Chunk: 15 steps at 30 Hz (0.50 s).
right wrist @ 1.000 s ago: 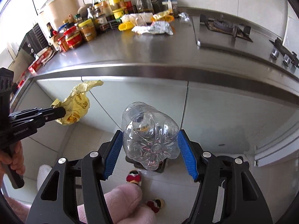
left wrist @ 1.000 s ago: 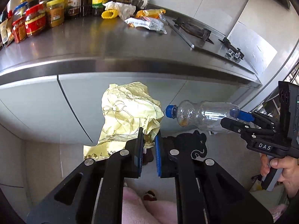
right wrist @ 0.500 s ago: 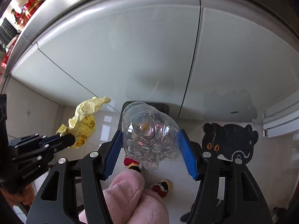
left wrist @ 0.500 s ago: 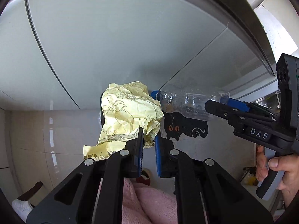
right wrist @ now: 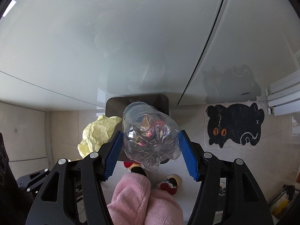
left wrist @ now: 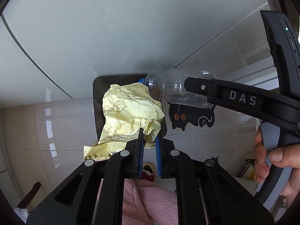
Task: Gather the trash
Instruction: 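Carry the paper and bottle down over the bin and open both grippers, then raise both open grippers back toward the counter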
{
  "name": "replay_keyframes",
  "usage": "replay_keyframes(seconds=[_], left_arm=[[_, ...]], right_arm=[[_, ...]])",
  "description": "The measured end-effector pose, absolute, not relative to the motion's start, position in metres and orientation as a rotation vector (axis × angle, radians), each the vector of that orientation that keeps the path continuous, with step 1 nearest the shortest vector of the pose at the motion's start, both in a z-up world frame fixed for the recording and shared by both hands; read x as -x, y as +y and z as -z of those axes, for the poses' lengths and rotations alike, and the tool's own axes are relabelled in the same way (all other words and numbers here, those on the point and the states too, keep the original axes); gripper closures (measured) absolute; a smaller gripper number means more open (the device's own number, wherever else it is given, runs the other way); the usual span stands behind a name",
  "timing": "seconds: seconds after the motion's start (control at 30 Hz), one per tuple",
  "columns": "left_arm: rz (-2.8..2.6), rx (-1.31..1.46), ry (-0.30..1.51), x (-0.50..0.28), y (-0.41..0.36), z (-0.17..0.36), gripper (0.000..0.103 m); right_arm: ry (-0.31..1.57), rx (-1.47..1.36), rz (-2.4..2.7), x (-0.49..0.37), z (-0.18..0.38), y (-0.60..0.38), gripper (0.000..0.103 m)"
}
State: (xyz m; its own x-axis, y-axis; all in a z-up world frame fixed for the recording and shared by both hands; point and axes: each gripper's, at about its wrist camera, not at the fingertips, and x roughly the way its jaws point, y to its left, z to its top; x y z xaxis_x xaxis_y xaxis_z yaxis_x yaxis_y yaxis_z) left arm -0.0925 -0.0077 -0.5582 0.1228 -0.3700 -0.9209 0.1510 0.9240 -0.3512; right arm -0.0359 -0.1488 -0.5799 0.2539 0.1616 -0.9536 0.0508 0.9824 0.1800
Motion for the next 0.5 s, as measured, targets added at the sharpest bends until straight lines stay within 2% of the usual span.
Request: replay_keyframes(seconds=[0.27,0.33,0.43,0.5], left_arm=[[0.370,0.214,1.421,0.082,-0.008,0.556,0.089],[0.368,0.218,1.424,0.080,-0.007,0.555,0.086],[0.365,0.213,1.425,0.077,-0.005,0.551,0.079],[0.360,0.214,1.422,0.078,-0.004,0.548,0.070]], right_arm=[[1.337,-0.230,-0.079,0.022,0.588,-0.147,0.039],[1.332,-0.238,-0.080,0.020,0.586,-0.147,0.031],[1.326,-0.241,-0.082,0.016,0.583,-0.145,0.031],[1.323,-0.239,-0.080,0.015,0.581,-0.146,0.031]])
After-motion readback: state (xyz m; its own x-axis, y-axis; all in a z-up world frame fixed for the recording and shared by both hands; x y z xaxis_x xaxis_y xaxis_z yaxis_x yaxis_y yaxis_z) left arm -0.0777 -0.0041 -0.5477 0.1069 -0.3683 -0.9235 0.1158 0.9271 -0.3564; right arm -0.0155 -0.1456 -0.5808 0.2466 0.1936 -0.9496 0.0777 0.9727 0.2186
